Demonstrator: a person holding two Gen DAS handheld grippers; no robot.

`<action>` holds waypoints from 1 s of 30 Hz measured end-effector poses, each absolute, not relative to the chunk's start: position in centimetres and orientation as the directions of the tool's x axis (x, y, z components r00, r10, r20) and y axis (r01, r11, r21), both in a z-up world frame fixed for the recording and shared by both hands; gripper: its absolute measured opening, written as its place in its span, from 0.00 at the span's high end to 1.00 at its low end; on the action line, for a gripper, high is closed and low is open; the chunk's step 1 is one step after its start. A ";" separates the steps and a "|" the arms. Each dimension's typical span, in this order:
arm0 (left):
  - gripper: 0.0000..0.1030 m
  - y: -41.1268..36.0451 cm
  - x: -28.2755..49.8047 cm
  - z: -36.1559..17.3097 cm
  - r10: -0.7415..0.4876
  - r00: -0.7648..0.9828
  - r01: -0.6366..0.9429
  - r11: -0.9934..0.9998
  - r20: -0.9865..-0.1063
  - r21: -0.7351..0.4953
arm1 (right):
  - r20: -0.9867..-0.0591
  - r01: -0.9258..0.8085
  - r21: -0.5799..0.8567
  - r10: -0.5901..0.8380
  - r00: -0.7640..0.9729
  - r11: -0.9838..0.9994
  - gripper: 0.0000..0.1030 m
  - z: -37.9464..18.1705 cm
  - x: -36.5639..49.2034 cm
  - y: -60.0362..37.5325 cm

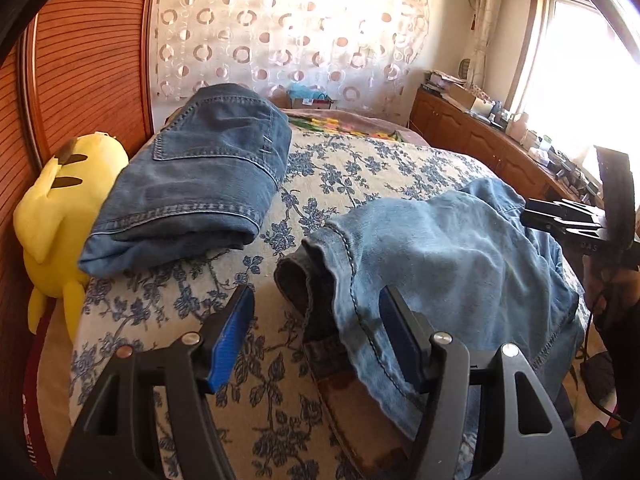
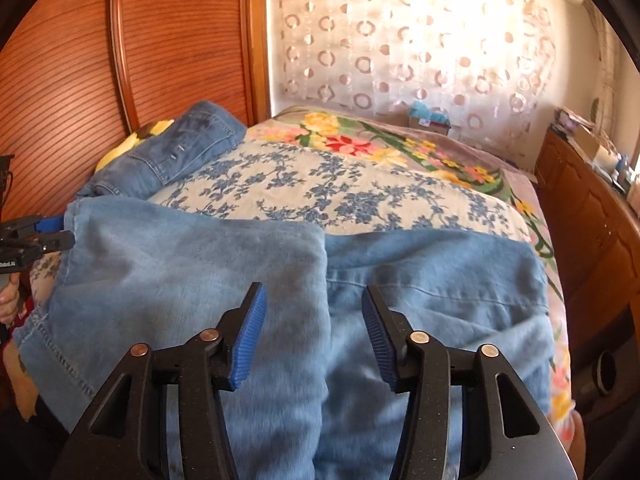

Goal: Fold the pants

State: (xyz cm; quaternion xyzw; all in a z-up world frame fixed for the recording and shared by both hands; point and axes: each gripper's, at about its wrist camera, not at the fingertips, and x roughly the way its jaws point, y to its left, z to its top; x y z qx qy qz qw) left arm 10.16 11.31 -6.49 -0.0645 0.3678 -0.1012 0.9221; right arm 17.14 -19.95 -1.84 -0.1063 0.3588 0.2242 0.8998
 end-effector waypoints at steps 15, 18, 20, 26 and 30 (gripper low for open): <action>0.38 11.1 13.1 -8.7 -0.250 0.657 0.153 0.968 -0.712 -0.199 | -0.786 -0.528 0.002 0.328 0.524 0.849 0.47 -5.1 24.9 -16.4; 0.50 10.9 13.2 -8.9 -0.282 0.648 0.174 0.959 -0.708 -0.223 | -0.808 -0.547 0.010 0.329 0.488 0.837 0.47 -6.2 25.6 -15.9; 0.55 11.0 13.5 -9.1 -0.301 0.639 0.178 0.953 -0.707 -0.245 | -0.820 -0.555 0.011 0.325 0.471 0.832 0.47 -6.8 25.8 -15.6; 0.86 10.3 13.1 -8.3 -0.326 0.647 0.207 0.945 -0.690 -0.253 | -0.810 -0.555 0.065 0.369 0.456 0.829 0.60 -7.0 26.0 -16.2; 0.90 9.6 13.0 -5.7 -0.324 0.685 0.234 0.946 -0.652 -0.224 | -0.800 -0.580 0.120 0.425 0.424 0.805 0.85 -6.8 25.8 -16.2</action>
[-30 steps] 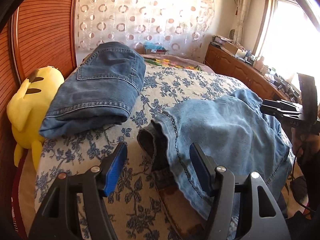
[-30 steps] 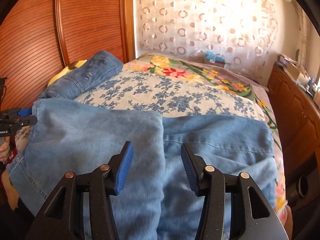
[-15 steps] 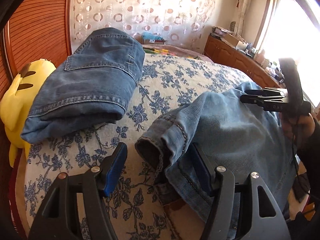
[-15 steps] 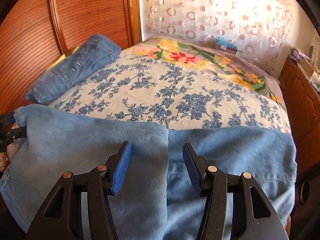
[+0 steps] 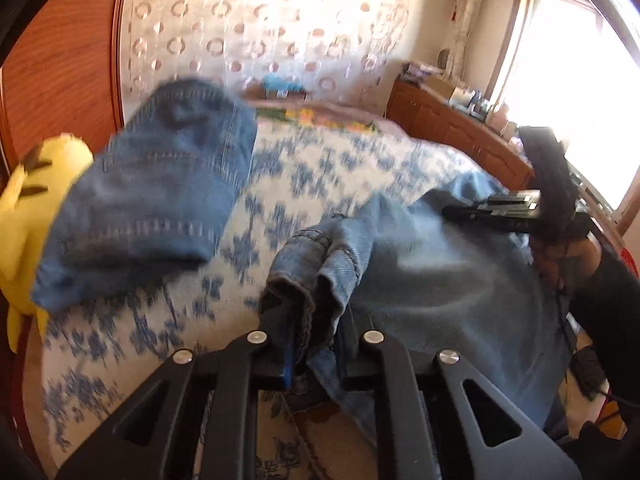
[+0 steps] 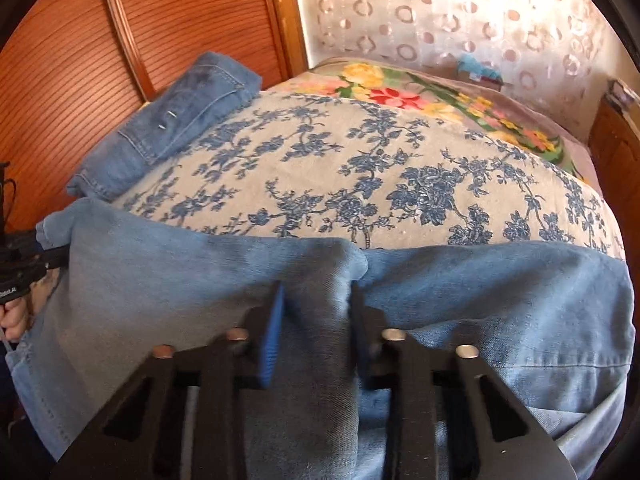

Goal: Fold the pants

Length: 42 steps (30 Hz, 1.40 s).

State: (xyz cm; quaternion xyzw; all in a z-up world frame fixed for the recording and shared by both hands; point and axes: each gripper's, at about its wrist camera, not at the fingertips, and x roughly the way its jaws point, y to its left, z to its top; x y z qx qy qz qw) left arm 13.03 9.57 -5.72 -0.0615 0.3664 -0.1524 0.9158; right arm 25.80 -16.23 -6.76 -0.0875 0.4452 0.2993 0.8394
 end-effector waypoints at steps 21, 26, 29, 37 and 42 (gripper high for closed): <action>0.84 8.5 22.1 -2.5 -0.205 0.690 0.221 0.973 -0.695 -0.067 | -0.696 -0.401 0.052 0.321 0.642 0.914 0.80 -2.0 28.5 -18.2; 0.65 8.9 20.7 -2.8 -0.193 0.690 0.204 0.977 -0.698 -0.068 | -0.706 -0.431 0.047 0.336 0.624 0.901 0.73 -2.2 26.8 -19.1; 0.60 8.9 19.3 -2.1 -0.205 0.707 0.219 0.973 -0.677 -0.067 | -0.707 -0.450 0.032 0.338 0.621 0.893 0.71 -1.9 25.1 -19.7; 0.36 6.5 16.4 0.0 -0.254 0.739 0.287 0.957 -0.624 -0.050 | -0.696 -0.452 0.006 0.328 0.639 0.892 0.63 -1.3 20.1 -23.1; 0.36 3.7 15.6 0.6 -0.310 0.728 0.347 0.936 -0.611 -0.062 | -0.683 -0.439 -0.001 0.319 0.656 0.899 0.59 -1.2 16.8 -25.1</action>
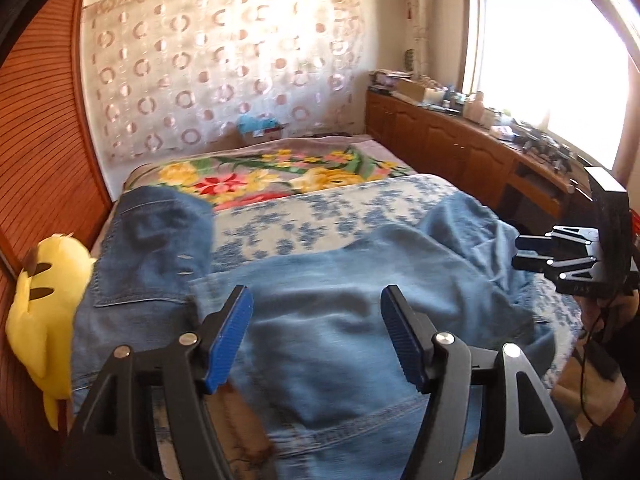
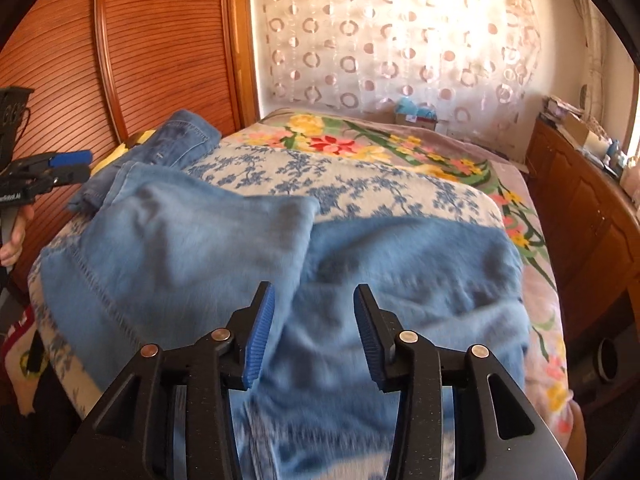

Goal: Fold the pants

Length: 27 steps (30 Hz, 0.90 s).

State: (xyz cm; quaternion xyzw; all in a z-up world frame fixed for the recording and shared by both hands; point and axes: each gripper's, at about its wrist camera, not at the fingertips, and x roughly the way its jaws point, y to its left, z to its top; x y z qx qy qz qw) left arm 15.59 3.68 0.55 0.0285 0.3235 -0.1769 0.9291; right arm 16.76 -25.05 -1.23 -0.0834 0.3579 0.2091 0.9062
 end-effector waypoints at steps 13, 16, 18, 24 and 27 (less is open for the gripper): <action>0.36 -4.6 14.4 -1.6 -0.389 0.649 0.459 0.886 -0.654 -0.071 | -0.676 -0.377 0.011 0.285 0.679 0.926 0.53 -2.3 12.9 -28.5; 0.36 -6.3 14.4 -2.9 -0.391 0.619 0.475 0.877 -0.681 -0.071 | -0.677 -0.360 0.010 0.271 0.684 0.933 0.52 -2.9 12.2 -29.3; 0.36 -7.2 14.4 -3.9 -0.391 0.596 0.485 0.872 -0.702 -0.074 | -0.680 -0.350 0.012 0.264 0.684 0.937 0.52 -3.2 11.9 -29.6; 0.36 -9.2 14.6 -6.4 -0.364 0.542 0.489 0.870 -0.758 -0.067 | -0.693 -0.328 0.011 0.243 0.679 0.945 0.51 -4.3 11.3 -30.6; 0.36 -9.4 14.4 -6.9 -0.353 0.547 0.488 0.871 -0.759 -0.053 | -0.698 -0.324 0.013 0.240 0.675 0.946 0.51 -4.7 11.1 -30.7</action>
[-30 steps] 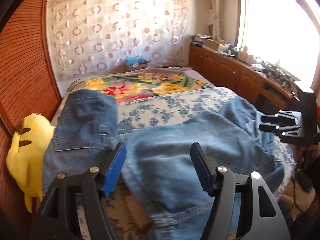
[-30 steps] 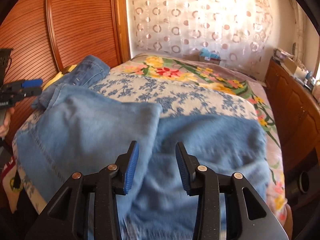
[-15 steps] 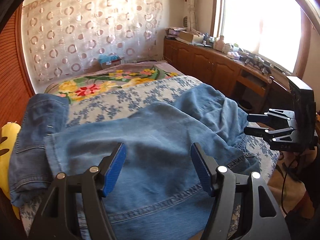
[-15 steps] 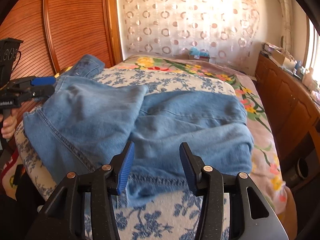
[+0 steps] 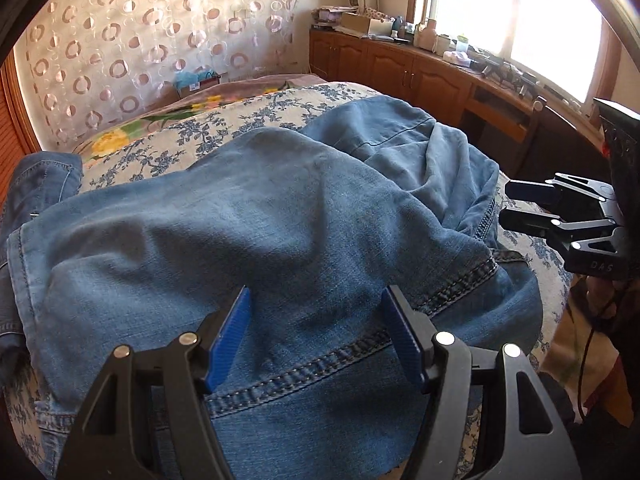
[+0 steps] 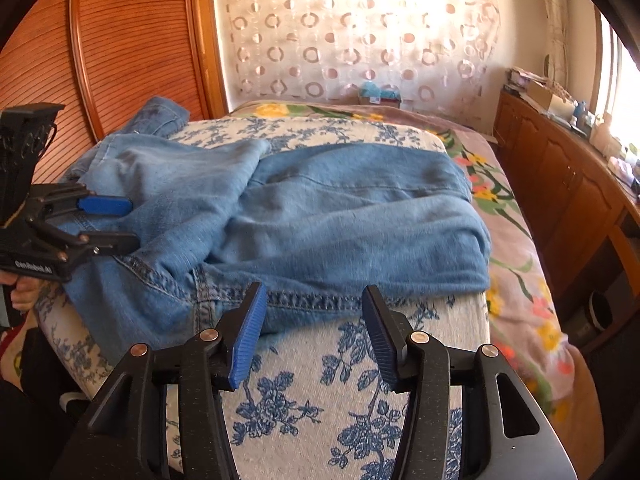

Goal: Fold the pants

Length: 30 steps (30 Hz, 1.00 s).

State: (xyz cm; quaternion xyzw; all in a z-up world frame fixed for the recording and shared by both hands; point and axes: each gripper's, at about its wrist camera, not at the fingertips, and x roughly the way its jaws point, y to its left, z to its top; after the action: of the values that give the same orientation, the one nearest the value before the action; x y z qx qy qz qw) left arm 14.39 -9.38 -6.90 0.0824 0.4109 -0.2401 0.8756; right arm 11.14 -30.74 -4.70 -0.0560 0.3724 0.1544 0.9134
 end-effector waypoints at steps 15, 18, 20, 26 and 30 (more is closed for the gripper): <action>0.23 -10.1 13.9 -8.3 -0.341 0.587 0.490 0.872 -0.734 -0.013 | -0.712 -0.308 0.030 0.237 0.661 0.951 0.50 -5.7 11.0 -31.2; 0.22 -10.2 13.8 -8.2 -0.337 0.594 0.484 0.875 -0.731 -0.010 | -0.712 -0.306 0.028 0.234 0.662 0.952 0.50 -5.5 11.3 -31.4; 0.22 -10.2 13.9 -8.2 -0.338 0.595 0.484 0.875 -0.729 -0.011 | -0.710 -0.305 0.027 0.233 0.665 0.952 0.50 -5.3 11.5 -31.5; 0.22 -10.2 13.8 -7.6 -0.326 0.592 0.471 0.882 -0.737 -0.011 | -0.698 -0.314 0.018 0.237 0.676 0.949 0.49 -4.4 12.4 -31.7; 0.22 -9.4 14.2 -6.2 -0.355 0.583 0.461 0.885 -0.731 -0.062 | -0.689 -0.325 0.018 0.247 0.681 0.946 0.49 -3.7 14.0 -32.3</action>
State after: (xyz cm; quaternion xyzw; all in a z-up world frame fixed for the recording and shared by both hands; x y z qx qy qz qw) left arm 14.16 -9.37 -6.18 0.0675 0.3947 -0.2300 0.8870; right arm 14.03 -32.32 -3.73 -0.0528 0.3675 0.1561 0.9153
